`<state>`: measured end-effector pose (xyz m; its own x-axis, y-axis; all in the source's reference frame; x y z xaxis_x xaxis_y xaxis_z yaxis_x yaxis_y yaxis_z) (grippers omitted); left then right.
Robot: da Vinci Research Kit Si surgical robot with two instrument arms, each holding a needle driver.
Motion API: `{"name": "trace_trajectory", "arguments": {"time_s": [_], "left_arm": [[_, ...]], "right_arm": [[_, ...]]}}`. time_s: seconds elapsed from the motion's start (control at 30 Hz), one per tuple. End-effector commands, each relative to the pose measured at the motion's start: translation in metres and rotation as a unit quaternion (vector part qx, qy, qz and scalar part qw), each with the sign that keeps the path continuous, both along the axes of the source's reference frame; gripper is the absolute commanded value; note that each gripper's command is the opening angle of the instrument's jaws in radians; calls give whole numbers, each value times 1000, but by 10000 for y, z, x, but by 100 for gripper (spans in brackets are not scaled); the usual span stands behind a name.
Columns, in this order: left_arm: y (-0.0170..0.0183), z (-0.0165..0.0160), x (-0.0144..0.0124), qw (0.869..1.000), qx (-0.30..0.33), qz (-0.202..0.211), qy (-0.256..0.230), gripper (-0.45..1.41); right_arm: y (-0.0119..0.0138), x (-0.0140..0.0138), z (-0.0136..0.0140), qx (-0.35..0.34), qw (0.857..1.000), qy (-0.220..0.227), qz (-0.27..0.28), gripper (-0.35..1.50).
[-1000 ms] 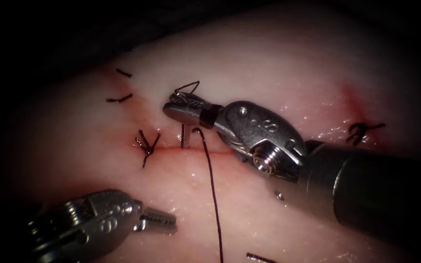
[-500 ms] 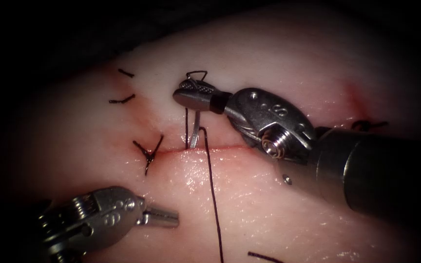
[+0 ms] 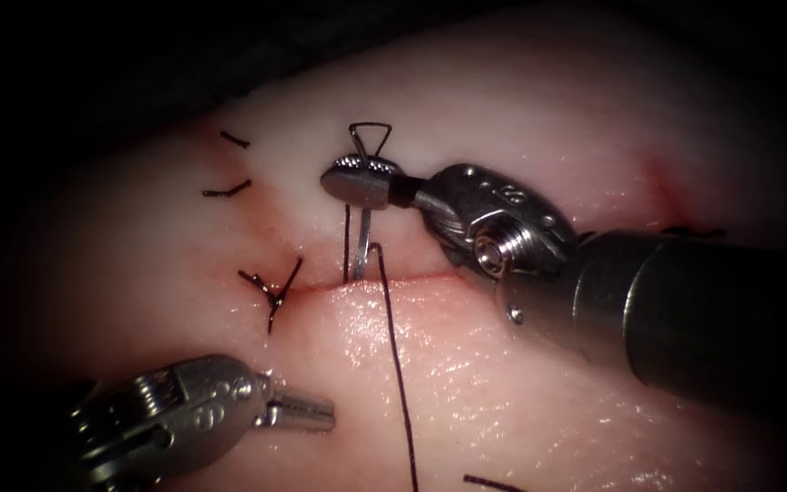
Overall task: Wound Closure
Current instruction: Throw the needle through the bottom half of the wound.
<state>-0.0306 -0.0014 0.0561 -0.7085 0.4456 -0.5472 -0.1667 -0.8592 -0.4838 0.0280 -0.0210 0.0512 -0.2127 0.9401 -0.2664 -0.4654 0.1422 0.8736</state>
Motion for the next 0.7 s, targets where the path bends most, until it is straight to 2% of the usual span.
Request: {"name": "trace_trajectory", "arguments": {"time_s": [0.03,0.33,0.7], "left_arm": [[9,3,-4,1000,-2,1,-1,-32],[7,3,-2,1000,-3,2,-2,-32],[6,4,-3,1000,-4,1,0,-33]], "right_arm": [[8,13,-1,22,1000,3,7,-35],[-4,19,-11,120,991,-24,56,-35],[-13,27,-25,184,980,-24,66,-35]]}}
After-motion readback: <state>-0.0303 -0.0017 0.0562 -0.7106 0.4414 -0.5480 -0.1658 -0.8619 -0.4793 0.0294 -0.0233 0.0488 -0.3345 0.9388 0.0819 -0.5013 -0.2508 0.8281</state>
